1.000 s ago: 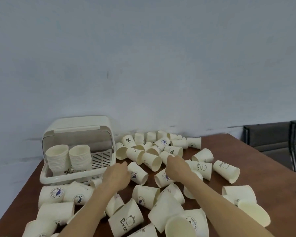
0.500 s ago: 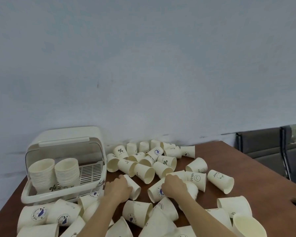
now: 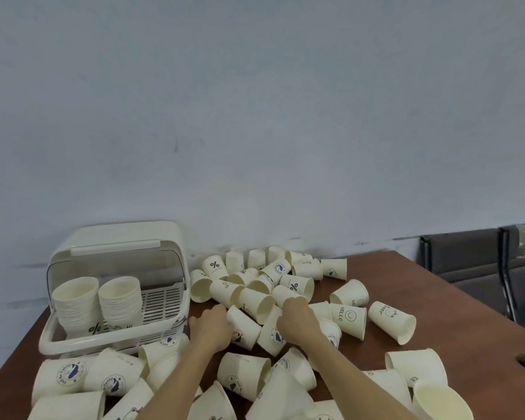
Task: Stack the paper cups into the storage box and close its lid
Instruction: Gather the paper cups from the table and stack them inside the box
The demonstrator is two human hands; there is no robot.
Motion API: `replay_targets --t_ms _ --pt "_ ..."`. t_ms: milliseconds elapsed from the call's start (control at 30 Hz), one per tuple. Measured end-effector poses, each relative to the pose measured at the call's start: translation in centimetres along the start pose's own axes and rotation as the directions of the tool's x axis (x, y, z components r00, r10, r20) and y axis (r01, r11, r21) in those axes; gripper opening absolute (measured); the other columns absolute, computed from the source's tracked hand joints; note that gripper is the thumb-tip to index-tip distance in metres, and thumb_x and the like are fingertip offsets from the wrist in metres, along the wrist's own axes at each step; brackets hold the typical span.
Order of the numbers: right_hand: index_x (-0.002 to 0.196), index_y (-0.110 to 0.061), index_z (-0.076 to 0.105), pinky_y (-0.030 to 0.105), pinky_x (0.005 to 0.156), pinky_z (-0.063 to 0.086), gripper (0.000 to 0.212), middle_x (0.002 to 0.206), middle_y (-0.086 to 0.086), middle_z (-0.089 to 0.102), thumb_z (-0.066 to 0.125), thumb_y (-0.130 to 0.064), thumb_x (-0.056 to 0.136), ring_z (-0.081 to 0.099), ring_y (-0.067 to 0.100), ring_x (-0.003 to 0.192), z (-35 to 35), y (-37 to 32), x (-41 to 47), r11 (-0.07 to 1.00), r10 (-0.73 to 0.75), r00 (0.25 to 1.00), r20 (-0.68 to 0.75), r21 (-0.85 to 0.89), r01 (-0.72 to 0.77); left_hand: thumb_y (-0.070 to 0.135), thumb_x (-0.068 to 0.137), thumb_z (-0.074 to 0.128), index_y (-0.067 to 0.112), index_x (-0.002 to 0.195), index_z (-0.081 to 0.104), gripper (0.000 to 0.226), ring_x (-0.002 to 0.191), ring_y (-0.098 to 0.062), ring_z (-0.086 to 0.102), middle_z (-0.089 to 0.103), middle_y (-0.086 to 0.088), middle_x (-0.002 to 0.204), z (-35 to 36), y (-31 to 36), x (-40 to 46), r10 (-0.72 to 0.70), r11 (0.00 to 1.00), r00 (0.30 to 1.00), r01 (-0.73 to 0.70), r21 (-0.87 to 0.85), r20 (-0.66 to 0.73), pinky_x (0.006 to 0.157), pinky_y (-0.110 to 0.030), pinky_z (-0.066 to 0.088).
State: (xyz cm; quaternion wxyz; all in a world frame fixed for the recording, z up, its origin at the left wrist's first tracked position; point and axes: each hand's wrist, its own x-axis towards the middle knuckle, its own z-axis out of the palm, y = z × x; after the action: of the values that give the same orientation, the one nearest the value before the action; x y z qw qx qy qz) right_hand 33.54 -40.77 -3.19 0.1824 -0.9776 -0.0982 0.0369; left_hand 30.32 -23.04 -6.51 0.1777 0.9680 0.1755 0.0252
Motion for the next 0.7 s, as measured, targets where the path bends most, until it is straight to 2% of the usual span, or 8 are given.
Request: replay_targets --t_ms 67,100,167,400,533,700 --pt "0.093 -0.01 0.051 0.03 0.075 0.046 0.007 0.096 0.004 0.052 0.044 -0.01 0.091 0.057 0.026 0.095 -0.3 -0.5 -0.3 1.0 -0.02 1.0 -0.018 -0.022 0.02 0.025 0.093 0.04 0.021 0.1 0.056 0.018 0.1 -0.023 0.057 0.065 0.001 0.103 -0.5 0.0 -0.1 0.017 1.0 0.999 -0.018 -0.018 -0.051 0.096 -0.04 0.032" --pt "0.102 -0.007 0.054 0.03 0.074 0.045 0.016 0.105 0.008 0.055 0.044 -0.01 0.091 0.058 0.026 0.1 -0.4 -0.8 -0.5 0.999 -0.028 0.999 -0.034 -0.043 0.026 0.027 0.095 0.04 0.021 0.102 0.058 0.02 0.101 -0.023 0.057 0.065 0.001 0.104 -0.8 0.1 -0.2 0.026 0.999 0.997 -0.027 -0.02 -0.073 0.095 -0.04 0.031" --pt "0.109 -0.006 0.055 0.031 0.076 0.046 0.023 0.111 0.011 0.058 0.043 -0.01 0.09 0.058 0.027 0.103 -0.6 -1.4 -0.7 0.997 -0.049 0.997 -0.064 -0.067 0.045 0.029 0.097 0.04 0.022 0.103 0.059 0.021 0.102 -0.022 0.057 0.065 0.002 0.102 -1.7 0.3 -0.5 0.044 0.998 0.993 -0.048 -0.028 -0.107 0.095 -0.039 0.03" --pt "0.102 -0.01 0.059 0.029 0.067 0.039 0.025 0.105 0.008 0.062 0.041 -0.006 0.086 0.06 0.025 0.096 -1.7 -4.0 -1.6 0.986 -0.124 0.985 -0.117 -0.129 0.108 0.029 0.096 0.042 0.021 0.1 0.06 0.02 0.098 -0.02 0.059 0.065 0.004 0.097 -4.7 -0.2 -1.6 0.082 0.995 0.975 -0.091 -0.032 -0.204 0.098 -0.04 0.029" --pt "0.089 -0.013 0.055 0.026 0.056 0.036 0.018 0.095 0.005 0.059 0.039 -0.005 0.084 0.053 0.022 0.079 -2.3 -5.8 -2.0 0.983 -0.161 0.978 -0.132 -0.113 0.146 0.033 0.093 0.044 0.022 0.095 0.06 0.02 0.096 -0.021 0.06 0.066 0.003 0.092 -6.9 -1.3 -2.2 0.082 0.995 0.963 -0.093 -0.031 -0.258 0.097 -0.04 0.033" --pt "0.097 -0.009 0.061 0.035 0.073 0.049 0.025 0.096 0.008 0.063 0.041 -0.008 0.082 0.06 0.028 0.089 -2.5 -8.6 -1.9 0.969 -0.244 0.952 -0.188 -0.087 0.231 0.034 0.091 0.046 0.019 0.09 0.06 0.021 0.092 -0.022 0.06 0.067 0.002 0.089 -10.2 -3.2 -3.1 0.077 0.995 0.941 -0.094 -0.036 -0.329 0.086 -0.037 0.029"
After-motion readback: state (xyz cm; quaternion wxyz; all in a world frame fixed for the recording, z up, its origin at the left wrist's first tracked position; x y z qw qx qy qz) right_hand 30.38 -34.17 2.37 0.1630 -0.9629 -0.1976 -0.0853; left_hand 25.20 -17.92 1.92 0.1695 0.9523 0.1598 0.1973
